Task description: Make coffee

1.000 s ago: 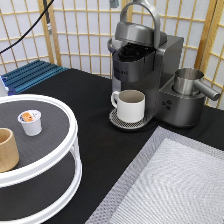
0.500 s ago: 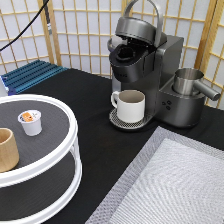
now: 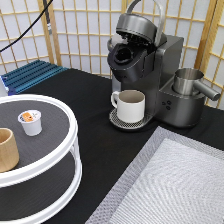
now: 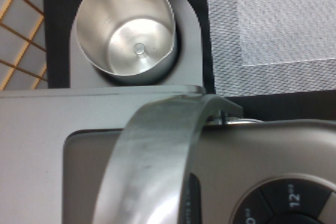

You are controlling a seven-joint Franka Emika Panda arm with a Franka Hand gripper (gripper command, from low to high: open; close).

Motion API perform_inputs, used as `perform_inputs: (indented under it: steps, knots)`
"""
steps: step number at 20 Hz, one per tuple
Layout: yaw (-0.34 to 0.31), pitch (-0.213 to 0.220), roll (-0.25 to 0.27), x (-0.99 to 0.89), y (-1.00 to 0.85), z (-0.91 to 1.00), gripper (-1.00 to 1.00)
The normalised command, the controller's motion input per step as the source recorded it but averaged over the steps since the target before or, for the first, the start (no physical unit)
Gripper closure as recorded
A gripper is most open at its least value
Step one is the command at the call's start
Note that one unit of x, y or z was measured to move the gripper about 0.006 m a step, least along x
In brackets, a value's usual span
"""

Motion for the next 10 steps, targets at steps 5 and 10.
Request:
perform_inputs:
  steps: [5, 10]
  knots:
    - [0.000, 0.199, -0.198, 0.59, 0.50, 0.02, -1.00]
    - [-0.003, 0.193, -0.196, 0.43, 0.44, 0.09, -1.00]
